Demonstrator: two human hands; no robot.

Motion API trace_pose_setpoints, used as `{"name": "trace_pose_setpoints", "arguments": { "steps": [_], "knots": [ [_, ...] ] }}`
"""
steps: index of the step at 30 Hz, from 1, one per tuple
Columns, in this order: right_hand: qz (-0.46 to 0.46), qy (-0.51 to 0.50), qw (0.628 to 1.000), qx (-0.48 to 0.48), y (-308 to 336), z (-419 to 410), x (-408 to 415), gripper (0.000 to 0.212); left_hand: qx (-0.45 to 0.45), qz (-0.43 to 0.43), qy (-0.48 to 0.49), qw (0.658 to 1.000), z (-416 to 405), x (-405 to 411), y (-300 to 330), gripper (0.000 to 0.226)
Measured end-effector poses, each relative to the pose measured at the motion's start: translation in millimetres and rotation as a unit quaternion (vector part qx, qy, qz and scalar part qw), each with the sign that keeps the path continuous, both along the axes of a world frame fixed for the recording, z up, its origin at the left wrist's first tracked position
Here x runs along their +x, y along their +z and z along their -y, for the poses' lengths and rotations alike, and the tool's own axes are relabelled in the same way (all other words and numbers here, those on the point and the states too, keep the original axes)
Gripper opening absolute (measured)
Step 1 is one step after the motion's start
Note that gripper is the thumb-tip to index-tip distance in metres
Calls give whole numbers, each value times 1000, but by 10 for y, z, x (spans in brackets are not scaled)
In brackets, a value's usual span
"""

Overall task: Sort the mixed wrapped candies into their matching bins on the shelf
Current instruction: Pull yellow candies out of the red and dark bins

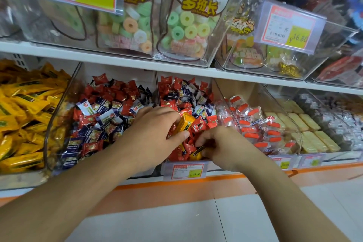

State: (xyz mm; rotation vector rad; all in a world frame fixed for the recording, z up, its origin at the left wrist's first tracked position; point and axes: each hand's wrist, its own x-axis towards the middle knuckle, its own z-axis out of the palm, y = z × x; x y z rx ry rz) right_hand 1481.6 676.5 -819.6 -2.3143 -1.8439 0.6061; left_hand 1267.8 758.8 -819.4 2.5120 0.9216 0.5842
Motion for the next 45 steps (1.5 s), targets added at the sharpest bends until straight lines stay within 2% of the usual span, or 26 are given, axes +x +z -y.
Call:
{"name": "trace_pose_setpoints", "arguments": {
  "steps": [5, 14, 19, 21, 24, 27, 31, 36, 40, 43, 45],
  "knots": [
    [14, -2, 1000, -23, 2, -31, -12, 27, -5, -5, -2, 1000, 3, -7, 11, 25],
    [8, 3, 1000, -9, 5, -25, -5, 21, -10, 7, -9, 1000, 4, -29, 10, 28],
    [-16, 3, 999, 43, 82, 38, -3, 24, -54, 51, -8, 997, 35, -58, 75, 26],
    [-27, -7, 995, 92, 168, 60, -4, 20, -71, 79, -2, 994, 66, -96, 126, 23],
    [-130, -40, 973, 187, 332, 77, -65, 25, -95, 109, 19, 989, 94, -201, 190, 15],
    [-252, -18, 942, 221, 492, 67, -366, 34, -136, 154, 38, 978, 86, -357, 232, 18],
    [-295, 17, 928, 227, 572, -65, -848, 38, -187, 188, 53, 963, 33, -648, 321, 10],
    [-308, 52, 928, 204, 578, -271, -1321, 34, -252, 185, 81, 947, -65, -1182, 428, 11],
    [-321, 68, 925, 193, 513, -396, -1680, 24, -266, 225, 179, 920, -159, -1659, 543, 12],
    [-238, 54, 939, 241, 450, -451, -1779, 12, -169, 237, 302, 908, -347, -2050, 551, 19],
    [-187, 48, 944, 269, 424, -473, -1818, 15, -101, 209, 375, 898, -447, -2254, 543, 30]
  ]
}}
